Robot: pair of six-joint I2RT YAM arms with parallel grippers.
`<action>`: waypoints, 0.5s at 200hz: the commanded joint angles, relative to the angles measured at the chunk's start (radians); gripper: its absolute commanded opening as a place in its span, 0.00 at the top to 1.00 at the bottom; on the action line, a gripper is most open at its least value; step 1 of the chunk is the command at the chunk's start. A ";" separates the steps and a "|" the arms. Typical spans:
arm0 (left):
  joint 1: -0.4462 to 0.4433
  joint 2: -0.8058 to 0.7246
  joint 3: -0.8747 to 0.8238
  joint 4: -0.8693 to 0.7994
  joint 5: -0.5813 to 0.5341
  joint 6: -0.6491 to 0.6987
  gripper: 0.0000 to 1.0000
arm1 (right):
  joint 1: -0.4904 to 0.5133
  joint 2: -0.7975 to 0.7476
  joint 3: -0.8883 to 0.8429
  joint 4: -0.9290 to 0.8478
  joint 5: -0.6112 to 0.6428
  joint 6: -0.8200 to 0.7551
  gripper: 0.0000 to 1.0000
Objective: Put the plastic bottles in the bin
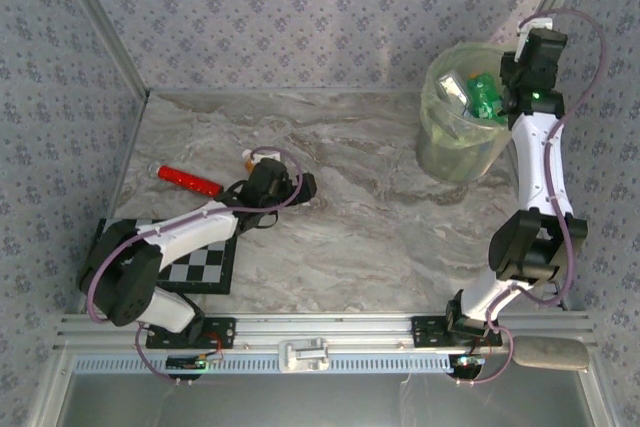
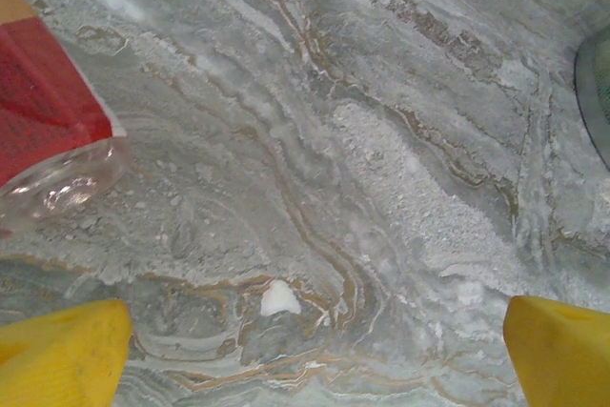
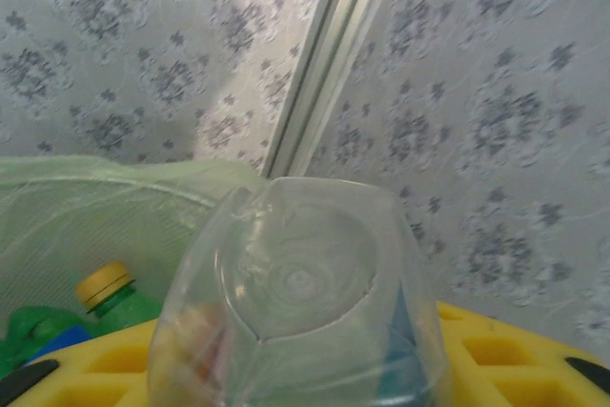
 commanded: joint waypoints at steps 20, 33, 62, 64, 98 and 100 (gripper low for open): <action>-0.007 0.009 0.041 -0.009 0.017 -0.010 0.00 | 0.010 0.061 0.082 -0.121 -0.076 0.046 0.38; -0.007 0.006 0.037 -0.011 0.013 -0.011 0.00 | 0.014 0.067 0.099 -0.141 -0.073 0.046 0.31; -0.007 0.000 0.032 -0.019 -0.001 -0.010 0.00 | 0.031 0.040 0.120 -0.142 -0.059 0.047 0.00; -0.007 0.000 0.031 -0.021 -0.002 -0.009 0.00 | 0.032 0.037 0.121 -0.142 -0.058 0.048 0.00; 0.010 -0.011 0.052 -0.076 -0.064 0.011 0.00 | 0.079 -0.054 0.115 -0.120 -0.037 0.057 0.00; 0.012 -0.013 0.053 -0.079 -0.068 0.012 0.00 | 0.083 -0.061 0.113 -0.118 -0.037 0.058 0.00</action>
